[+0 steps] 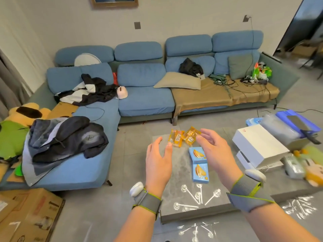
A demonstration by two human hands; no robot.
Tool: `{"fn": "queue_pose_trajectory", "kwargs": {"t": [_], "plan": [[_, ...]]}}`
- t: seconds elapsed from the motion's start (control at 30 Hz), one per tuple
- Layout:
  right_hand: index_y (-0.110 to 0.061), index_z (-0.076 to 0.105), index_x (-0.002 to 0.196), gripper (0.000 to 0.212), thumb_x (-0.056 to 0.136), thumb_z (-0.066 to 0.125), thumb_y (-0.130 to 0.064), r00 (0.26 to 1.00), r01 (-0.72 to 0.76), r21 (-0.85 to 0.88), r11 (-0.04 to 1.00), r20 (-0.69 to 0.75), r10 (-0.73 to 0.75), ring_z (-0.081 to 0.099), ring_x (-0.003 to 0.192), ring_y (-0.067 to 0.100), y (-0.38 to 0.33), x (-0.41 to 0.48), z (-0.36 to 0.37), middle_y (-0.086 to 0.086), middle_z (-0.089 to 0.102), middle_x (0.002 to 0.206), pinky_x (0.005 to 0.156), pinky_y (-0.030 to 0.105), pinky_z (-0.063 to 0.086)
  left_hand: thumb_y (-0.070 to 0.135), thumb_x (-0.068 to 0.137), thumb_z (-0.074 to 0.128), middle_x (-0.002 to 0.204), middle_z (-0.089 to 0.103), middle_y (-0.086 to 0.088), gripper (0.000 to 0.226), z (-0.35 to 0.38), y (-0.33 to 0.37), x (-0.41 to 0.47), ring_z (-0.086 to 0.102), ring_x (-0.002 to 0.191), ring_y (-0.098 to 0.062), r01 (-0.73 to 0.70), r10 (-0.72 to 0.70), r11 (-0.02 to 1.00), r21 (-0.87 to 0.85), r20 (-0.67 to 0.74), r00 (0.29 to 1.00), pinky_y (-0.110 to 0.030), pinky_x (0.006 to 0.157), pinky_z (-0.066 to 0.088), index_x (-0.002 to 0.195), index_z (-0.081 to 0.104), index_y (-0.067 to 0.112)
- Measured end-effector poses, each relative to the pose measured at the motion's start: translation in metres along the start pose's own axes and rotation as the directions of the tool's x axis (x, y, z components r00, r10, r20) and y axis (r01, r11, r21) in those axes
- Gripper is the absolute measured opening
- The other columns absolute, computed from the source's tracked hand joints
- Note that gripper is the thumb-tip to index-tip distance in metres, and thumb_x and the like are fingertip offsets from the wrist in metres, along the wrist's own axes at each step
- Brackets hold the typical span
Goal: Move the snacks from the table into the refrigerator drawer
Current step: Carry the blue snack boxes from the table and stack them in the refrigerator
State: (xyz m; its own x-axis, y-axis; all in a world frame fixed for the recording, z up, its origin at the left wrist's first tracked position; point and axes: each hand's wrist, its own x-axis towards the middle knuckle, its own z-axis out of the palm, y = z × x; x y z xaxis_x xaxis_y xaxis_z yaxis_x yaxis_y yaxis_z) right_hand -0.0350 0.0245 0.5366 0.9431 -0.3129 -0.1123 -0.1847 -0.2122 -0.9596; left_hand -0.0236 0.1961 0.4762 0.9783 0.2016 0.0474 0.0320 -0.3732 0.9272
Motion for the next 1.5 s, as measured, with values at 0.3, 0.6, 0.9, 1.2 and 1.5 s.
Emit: {"fn": "queue_pose_trajectory", "kwargs": {"t": [0.3,0.6,0.9,1.2,1.5], "plan": [[-0.032,0.068,0.122,0.025,0.096,0.068,-0.031,0.988,-0.088,-0.044,0.995,-0.128,0.082,0.063,0.115,0.010,0.027,0.065,-0.015,-0.005,0.069,0.123,0.099,0.031,0.049,0.040,0.104,0.056,0.143,0.054,0.000,0.048,0.063,-0.015,0.065,0.052,0.134,-0.015,0.018,-0.018,1.000,-0.001,0.151,0.988,-0.035,0.114,0.039,0.147,0.053,0.020],[-0.027,0.067,0.129,0.032,0.097,0.067,-0.032,0.975,-0.202,-0.015,0.979,-0.092,0.200,0.062,0.118,0.011,0.073,0.149,-0.046,-0.002,0.068,0.128,0.106,0.039,0.048,0.040,0.104,0.056,0.145,0.054,0.003,0.046,0.136,-0.026,0.107,0.055,0.128,-0.011,0.105,-0.115,0.993,0.060,0.188,0.975,-0.027,0.106,0.039,0.146,0.053,0.023],[-0.021,0.069,0.123,0.027,0.096,0.069,-0.024,0.932,-0.361,0.071,0.930,0.018,0.361,0.064,0.104,0.003,0.149,0.272,-0.109,-0.003,0.070,0.121,0.082,0.021,0.045,0.043,0.103,0.057,0.146,0.054,0.005,0.046,0.251,-0.026,0.141,0.055,0.128,-0.009,0.280,-0.322,0.935,0.218,0.194,0.926,-0.022,0.098,0.037,0.146,0.053,0.026],[-0.030,0.070,0.110,0.021,0.090,0.071,-0.031,0.845,-0.534,-0.019,0.845,0.026,0.534,0.065,0.093,0.012,0.255,0.344,-0.132,-0.010,0.073,0.104,0.087,0.033,0.049,0.048,0.102,0.056,0.144,0.056,0.007,0.050,0.330,-0.098,0.157,0.057,0.121,-0.009,0.499,-0.576,0.805,0.321,0.222,0.787,-0.031,0.101,0.045,0.147,0.053,0.026],[-0.029,0.070,0.100,0.014,0.087,0.070,-0.033,0.693,-0.709,-0.137,0.692,0.047,0.719,0.066,0.089,0.019,0.411,0.376,-0.097,-0.001,0.072,0.098,0.077,0.034,0.050,0.048,0.100,0.059,0.136,0.063,0.000,0.047,0.396,-0.230,0.178,0.061,0.122,-0.023,0.649,-0.777,0.626,0.433,0.278,0.564,-0.047,0.109,0.049,0.138,0.060,0.021]]}}
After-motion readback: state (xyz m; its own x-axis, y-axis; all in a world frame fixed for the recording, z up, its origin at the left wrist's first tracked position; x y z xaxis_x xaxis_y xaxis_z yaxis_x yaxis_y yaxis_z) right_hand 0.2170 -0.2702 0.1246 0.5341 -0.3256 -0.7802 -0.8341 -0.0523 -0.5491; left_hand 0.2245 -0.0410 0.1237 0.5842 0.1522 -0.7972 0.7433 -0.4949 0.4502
